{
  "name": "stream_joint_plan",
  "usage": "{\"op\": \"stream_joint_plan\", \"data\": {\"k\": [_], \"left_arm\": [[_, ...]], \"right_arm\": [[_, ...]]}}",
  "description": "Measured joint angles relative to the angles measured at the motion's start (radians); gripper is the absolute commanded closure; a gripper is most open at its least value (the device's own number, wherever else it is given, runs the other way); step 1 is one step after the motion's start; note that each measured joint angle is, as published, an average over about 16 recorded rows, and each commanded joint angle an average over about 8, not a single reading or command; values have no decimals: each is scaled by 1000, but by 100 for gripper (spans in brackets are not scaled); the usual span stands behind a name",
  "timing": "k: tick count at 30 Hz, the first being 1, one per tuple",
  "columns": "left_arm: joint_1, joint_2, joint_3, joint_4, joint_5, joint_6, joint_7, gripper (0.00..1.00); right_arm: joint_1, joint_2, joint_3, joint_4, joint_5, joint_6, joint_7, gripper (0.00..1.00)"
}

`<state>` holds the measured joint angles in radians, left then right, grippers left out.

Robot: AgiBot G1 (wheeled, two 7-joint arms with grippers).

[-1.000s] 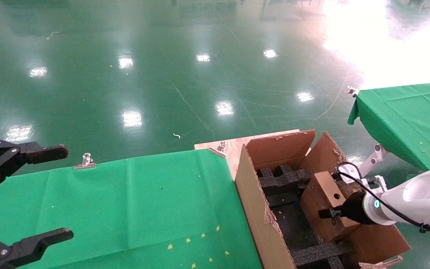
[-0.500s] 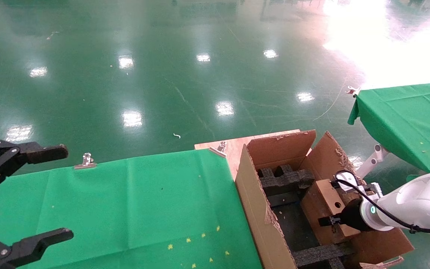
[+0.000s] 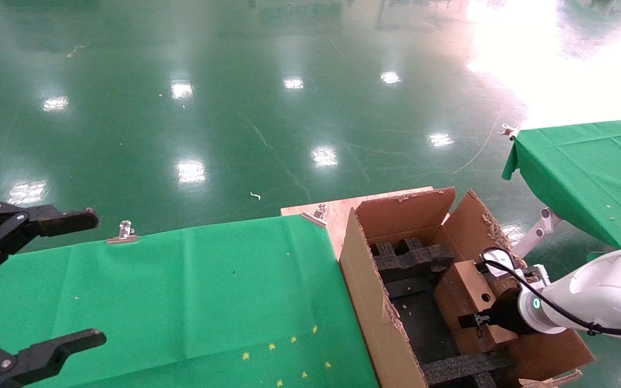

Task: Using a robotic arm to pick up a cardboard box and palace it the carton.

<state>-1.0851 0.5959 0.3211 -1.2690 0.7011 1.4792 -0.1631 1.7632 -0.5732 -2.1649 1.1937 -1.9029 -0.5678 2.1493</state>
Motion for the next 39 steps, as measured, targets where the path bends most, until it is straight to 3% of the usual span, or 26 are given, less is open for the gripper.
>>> {"op": "stream_joint_plan", "data": {"k": [13,23,32,39], "left_arm": [[0,0,0,0,0,0,0,0],[0,0,1,0,0,0,0,0],[0,0,1,0,0,0,0,0],[0,0,1,0,-1,0,1,0]], "right_arm": [[59,19,19,17,-12,-9,-2,0],[185,53,72,64,-27,2,-24,0],[334,86,151,137,59,42,-112,0],[390,97,189,165,140,68,-167,0]]}}
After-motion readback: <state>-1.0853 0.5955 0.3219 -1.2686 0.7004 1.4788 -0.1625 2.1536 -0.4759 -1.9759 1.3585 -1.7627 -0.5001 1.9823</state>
